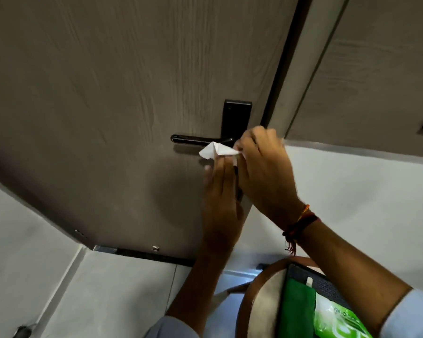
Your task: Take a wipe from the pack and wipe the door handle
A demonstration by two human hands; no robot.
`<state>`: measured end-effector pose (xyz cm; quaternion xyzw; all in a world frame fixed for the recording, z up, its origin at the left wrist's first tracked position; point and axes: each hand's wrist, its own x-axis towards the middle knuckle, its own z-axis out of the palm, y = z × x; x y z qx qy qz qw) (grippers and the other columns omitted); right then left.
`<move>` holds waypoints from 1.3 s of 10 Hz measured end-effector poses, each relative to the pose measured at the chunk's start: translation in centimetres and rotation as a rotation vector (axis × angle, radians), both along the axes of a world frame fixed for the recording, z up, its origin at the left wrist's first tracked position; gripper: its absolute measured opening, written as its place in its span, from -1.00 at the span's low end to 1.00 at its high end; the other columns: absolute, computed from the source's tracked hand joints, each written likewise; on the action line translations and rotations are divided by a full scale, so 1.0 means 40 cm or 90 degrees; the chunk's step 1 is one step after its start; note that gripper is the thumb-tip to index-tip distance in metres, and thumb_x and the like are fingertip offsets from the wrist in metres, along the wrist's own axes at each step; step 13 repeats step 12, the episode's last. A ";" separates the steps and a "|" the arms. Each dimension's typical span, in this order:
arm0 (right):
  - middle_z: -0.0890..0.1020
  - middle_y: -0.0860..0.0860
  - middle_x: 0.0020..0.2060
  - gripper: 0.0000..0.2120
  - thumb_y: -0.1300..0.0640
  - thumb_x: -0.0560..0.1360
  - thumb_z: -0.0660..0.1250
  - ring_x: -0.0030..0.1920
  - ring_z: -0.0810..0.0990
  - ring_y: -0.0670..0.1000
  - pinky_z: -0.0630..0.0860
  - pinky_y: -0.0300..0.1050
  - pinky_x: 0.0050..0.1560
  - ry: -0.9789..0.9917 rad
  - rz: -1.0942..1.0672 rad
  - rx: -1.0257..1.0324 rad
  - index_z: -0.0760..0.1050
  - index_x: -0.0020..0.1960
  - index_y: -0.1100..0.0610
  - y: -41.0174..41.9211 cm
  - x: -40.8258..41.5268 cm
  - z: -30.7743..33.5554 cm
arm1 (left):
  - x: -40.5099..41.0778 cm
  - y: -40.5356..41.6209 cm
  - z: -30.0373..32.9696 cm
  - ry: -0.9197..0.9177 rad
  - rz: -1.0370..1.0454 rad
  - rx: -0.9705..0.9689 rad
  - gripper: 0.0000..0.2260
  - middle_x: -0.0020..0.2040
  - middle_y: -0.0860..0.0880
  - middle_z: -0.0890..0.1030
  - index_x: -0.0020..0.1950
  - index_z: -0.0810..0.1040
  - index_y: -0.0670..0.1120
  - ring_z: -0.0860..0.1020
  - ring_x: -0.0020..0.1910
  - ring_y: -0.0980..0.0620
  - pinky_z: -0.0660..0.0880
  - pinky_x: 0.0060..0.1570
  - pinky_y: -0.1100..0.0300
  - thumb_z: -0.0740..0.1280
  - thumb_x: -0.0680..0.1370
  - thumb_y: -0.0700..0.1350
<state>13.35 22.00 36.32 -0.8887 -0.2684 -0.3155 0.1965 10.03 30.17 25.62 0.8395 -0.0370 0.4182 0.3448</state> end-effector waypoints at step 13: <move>0.59 0.27 0.39 -0.56 0.33 0.64 0.31 0.41 0.52 0.27 0.47 0.05 0.37 0.797 -0.592 0.328 0.46 0.51 0.34 -0.859 -0.610 -1.009 | -0.385 -0.694 -0.739 0.805 -0.267 -0.121 -0.67 0.38 -0.17 0.61 0.45 0.50 -0.17 0.57 0.38 -0.15 0.54 0.40 -0.09 0.31 0.68 -0.23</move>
